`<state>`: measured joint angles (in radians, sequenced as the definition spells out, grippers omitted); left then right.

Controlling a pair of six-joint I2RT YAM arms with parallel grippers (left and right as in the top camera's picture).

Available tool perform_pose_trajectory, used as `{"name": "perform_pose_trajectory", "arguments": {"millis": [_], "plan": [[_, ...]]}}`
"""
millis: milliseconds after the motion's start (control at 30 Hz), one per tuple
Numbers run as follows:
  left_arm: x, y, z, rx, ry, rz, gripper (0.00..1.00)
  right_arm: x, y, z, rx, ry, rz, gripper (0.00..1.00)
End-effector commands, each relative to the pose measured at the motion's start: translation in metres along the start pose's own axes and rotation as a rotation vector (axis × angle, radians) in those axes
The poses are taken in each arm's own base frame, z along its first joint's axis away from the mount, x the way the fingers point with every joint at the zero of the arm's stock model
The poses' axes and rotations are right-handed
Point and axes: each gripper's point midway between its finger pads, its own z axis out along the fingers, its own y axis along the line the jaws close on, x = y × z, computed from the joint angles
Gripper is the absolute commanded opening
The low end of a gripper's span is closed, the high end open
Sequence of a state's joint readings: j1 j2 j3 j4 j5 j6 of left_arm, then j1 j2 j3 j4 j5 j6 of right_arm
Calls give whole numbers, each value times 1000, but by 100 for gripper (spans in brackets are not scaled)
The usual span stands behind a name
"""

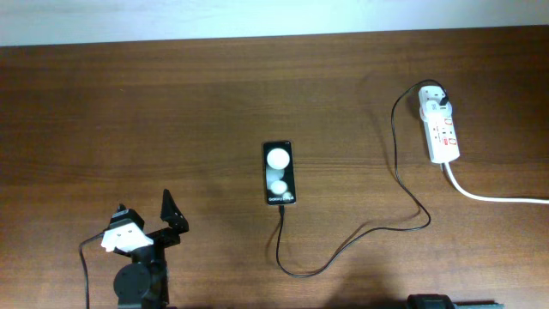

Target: Plug charger to phone and switch on socket

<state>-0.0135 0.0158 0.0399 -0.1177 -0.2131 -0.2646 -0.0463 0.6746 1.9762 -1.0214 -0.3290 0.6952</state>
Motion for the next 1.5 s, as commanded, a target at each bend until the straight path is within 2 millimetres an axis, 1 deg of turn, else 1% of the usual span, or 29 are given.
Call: {"name": "perform_pose_trajectory", "arguments": {"millis": [0, 67, 133, 167, 333, 367, 433, 467, 500, 533, 567, 633, 733, 767, 800, 900, 933, 967, 1100, 1200, 1300, 1400, 1433, 1467], "plan": [[1, -2, 0, 14, -4, 18, 99, -10, 0, -31, 34, -103, -25, 79], [-1, -3, 2, 21, -33, 12, 99, -17, -2, -54, 67, -183, -33, 79], [0, -3, 2, 21, -31, 12, 99, -21, -3, -65, 82, -220, -35, 80], [0, -3, 2, 21, -31, 12, 99, -21, -2, -68, 68, -218, -30, 80], [0, -1, 2, 16, -31, 12, 99, -23, 1, -72, 55, -229, -33, 80], [0, -1, 2, 16, -31, 12, 99, -24, 4, -78, 45, -247, -36, 80], [-1, -1, 2, 12, -33, 12, 99, -30, 3, -99, 64, -319, -39, 80], [-1, -1, 2, 11, -33, 12, 99, -29, 3, -107, 64, -335, -41, 81], [1, -2, 2, 19, -24, 39, 99, -27, 5, -116, 58, -343, -42, 80], [3, -6, 2, 41, -19, 104, 99, -25, 5, -119, 53, -348, -43, 80], [6, -16, 1, 99, -8, 236, 99, -23, 5, -122, 48, -354, -44, 80], [13, -29, -1, 187, 4, 376, 99, -21, 3, -124, 35, -369, -44, 81], [14, -30, -1, 190, 6, 377, 99, -16, 2, -129, -3, -414, -55, 83], [14, -30, -1, 190, 6, 377, 99, -12, 1, -135, -28, -444, -62, 89], [14, -30, -1, 190, 6, 377, 99, -8, 0, -141, -51, -471, -68, 93], [14, -30, -1, 190, 6, 377, 99, 7, -4, -163, -140, -576, -92, 94], [14, -30, -1, 190, 6, 377, 99, 5, -1, -164, -151, -584, -95, 94], [14, -30, -1, 190, 6, 377, 99, 4, -2, -163, -148, -589, -93, 99], [14, -30, -1, 190, 6, 377, 99, -1, 2, -163, -188, -608, -96, 99], [14, -30, -1, 190, 6, 377, 99, -10, 2, -172, -260, -595, -60, 99], [14, -30, -1, 190, 6, 377, 99, -16, 9, -177, -295, -634, -69, 99], [14, -30, -1, 190, 6, 377, 99, -16, 9, -158, -333, -646, -82, 98], [14, -30, -1, 190, 6, 377, 99, -13, 2, -140, -332, -646, -81, 99], [14, -30, -1, 190, 6, 377, 99, -12, -2, -131, -335, -650, -82, 99]]}}
